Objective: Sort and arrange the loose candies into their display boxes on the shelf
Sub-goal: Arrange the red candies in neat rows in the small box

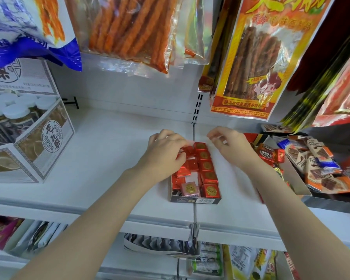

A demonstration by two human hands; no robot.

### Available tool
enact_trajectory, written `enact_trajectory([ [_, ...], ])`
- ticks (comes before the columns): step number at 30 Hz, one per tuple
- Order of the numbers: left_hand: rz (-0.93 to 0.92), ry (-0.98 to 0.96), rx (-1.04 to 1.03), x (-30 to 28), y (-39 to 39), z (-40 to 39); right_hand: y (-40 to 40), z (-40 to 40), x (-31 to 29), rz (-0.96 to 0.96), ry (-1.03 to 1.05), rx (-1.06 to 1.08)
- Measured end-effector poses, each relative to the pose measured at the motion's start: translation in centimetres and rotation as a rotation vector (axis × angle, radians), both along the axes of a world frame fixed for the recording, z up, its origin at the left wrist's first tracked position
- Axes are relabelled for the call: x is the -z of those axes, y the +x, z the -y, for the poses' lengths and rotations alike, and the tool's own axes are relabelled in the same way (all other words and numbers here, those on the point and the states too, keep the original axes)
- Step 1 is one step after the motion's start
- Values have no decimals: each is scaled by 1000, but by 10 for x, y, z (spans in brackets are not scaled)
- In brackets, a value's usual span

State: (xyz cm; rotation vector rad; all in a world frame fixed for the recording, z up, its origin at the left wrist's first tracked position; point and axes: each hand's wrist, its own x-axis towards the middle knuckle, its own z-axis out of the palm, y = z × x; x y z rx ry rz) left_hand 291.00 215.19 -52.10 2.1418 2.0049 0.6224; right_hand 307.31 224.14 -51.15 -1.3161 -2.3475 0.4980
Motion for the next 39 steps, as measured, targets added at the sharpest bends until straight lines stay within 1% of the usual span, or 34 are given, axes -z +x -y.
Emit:
enact_trajectory([
  [2,4,9,12,1,4,-3,7,1,0,58,-6,-90],
  [4,-15,-45,34,5,9,-6,12,4,2,96,-28,-146],
  [7,-42,-126,55,9,14,-9,18,9,2,110,-72,-166],
  [11,-45,-163,61,8,17,-13,22,14,6,115,-115,-172],
  [18,-73,-163,110,10,16,-14,23,21,4,73,-148,-171],
  [22,8,-61,44,3,8,-10,19,25,5,146,-170,-161],
  [25,27,-27,-4,-1,-2,-3,16,24,-2,138,-65,-142],
  [27,40,-51,12,0,-8,5,9,27,-9,149,3,-196],
  [30,69,-138,98,3,-12,14,-7,36,-10,299,28,-284],
  [32,85,-201,129,6,-12,17,-15,40,-6,385,41,-272],
  [35,113,-233,122,7,-11,21,-23,40,2,433,88,-240],
  [37,105,-209,104,5,-10,22,-25,39,4,441,101,-232],
  [39,100,-166,64,3,-9,23,-25,36,3,388,76,-224],
])
